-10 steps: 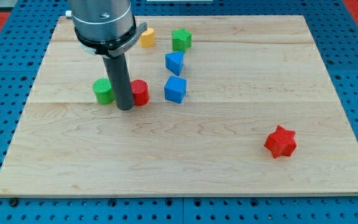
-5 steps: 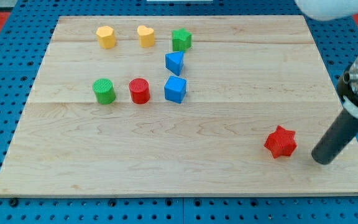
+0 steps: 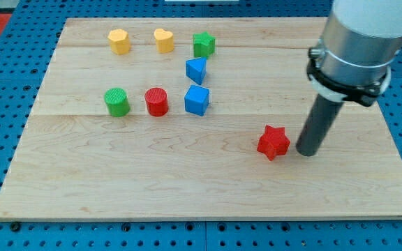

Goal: Place the red blocks to the either side of the green circle

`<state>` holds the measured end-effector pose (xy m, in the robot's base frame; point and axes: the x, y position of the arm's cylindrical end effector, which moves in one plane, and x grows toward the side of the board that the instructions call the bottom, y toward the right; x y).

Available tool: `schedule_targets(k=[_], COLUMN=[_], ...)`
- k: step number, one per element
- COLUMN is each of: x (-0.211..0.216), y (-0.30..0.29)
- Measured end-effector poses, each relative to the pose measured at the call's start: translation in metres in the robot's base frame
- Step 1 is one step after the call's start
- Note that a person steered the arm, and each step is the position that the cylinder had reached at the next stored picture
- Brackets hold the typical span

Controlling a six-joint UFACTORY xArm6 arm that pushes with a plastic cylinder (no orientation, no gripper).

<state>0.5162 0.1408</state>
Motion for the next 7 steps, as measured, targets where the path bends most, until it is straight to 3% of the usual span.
schedule_targets(k=[1, 2, 3, 4, 7], x=[0.000, -0.002, -0.003, -0.024, -0.026], y=[-0.068, -0.086, -0.008, -0.025, -0.306])
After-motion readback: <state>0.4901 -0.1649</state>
